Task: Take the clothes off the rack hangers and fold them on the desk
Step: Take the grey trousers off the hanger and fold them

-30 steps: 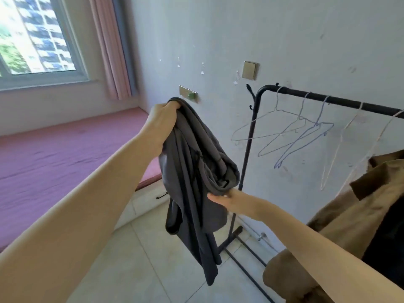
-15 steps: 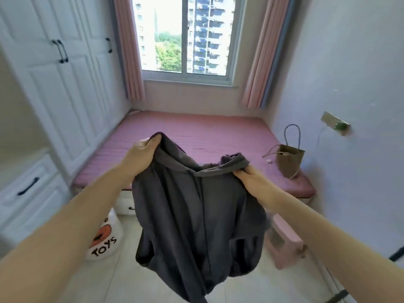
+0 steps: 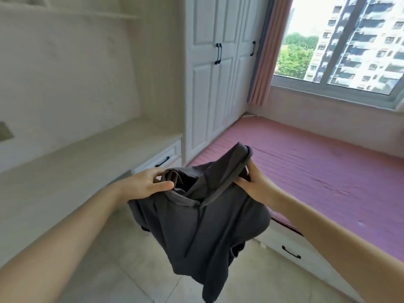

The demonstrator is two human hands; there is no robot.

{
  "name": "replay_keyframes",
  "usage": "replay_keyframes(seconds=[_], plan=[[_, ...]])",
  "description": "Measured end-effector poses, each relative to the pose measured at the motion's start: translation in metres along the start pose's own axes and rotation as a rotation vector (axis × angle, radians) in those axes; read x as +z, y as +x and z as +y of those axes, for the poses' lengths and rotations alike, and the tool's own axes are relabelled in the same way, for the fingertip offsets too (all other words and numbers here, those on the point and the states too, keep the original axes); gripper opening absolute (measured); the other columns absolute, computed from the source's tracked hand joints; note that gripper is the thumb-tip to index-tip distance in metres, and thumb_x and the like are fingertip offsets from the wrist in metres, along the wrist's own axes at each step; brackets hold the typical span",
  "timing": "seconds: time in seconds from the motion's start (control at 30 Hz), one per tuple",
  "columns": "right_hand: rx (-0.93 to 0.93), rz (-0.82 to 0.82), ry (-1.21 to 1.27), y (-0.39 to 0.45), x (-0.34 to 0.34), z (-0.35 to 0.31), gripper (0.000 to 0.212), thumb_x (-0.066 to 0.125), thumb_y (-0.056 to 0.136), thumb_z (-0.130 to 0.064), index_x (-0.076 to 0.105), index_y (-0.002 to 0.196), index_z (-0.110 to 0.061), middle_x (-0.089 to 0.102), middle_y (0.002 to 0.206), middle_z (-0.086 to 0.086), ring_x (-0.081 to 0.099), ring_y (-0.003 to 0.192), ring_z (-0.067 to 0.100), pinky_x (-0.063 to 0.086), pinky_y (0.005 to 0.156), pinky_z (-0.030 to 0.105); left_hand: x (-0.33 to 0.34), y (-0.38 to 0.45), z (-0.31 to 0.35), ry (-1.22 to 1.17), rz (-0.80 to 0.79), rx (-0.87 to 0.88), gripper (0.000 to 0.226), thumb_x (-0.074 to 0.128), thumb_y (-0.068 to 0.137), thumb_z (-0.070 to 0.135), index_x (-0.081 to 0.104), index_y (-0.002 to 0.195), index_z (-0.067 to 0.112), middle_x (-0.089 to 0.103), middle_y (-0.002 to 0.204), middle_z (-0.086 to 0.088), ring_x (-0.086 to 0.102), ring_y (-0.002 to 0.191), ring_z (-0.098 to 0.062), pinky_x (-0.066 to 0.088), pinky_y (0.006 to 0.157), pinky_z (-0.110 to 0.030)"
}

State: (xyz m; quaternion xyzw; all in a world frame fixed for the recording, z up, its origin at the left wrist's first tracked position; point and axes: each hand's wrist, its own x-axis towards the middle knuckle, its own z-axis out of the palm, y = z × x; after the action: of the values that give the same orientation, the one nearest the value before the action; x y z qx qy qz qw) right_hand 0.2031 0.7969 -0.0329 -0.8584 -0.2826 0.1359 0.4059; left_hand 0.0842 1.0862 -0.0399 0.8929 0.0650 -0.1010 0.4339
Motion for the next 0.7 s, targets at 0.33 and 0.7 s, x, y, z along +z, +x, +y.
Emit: replay_keyframes(seconds=[0.33, 0.7], plan=[[-0.364, -0.401, -0.04, 0.144, 0.072, -0.056, 0.083, 0.067, 0.087, -0.041, 0.01, 0.147, -0.044, 0.043, 0.133, -0.023, 0.044, 0.119, -0.001, 0.039, 0.096, 0.02, -0.053, -0.046, -0.092, -0.097, 0.059, -0.471, 0.037, 0.085, 0.071, 0.037, 0.073, 0.099, 0.016, 0.075, 0.096, 0.006, 0.07, 0.093, -0.013, 0.056, 0.087, -0.031], [-0.905, -0.612, -0.436, 0.216, 0.147, -0.131, 0.083, 0.073, 0.083, -0.034, 0.017, 0.144, -0.031, 0.058, 0.109, -0.004, 0.058, 0.098, 0.021, 0.043, 0.077, 0.028, -0.042, -0.122, -0.1, 0.021, 0.6, -0.548, 0.027, 0.054, 0.098, 0.026, 0.05, 0.125, 0.026, 0.06, 0.122, 0.009, 0.057, 0.111, -0.008, 0.046, 0.095, -0.025]])
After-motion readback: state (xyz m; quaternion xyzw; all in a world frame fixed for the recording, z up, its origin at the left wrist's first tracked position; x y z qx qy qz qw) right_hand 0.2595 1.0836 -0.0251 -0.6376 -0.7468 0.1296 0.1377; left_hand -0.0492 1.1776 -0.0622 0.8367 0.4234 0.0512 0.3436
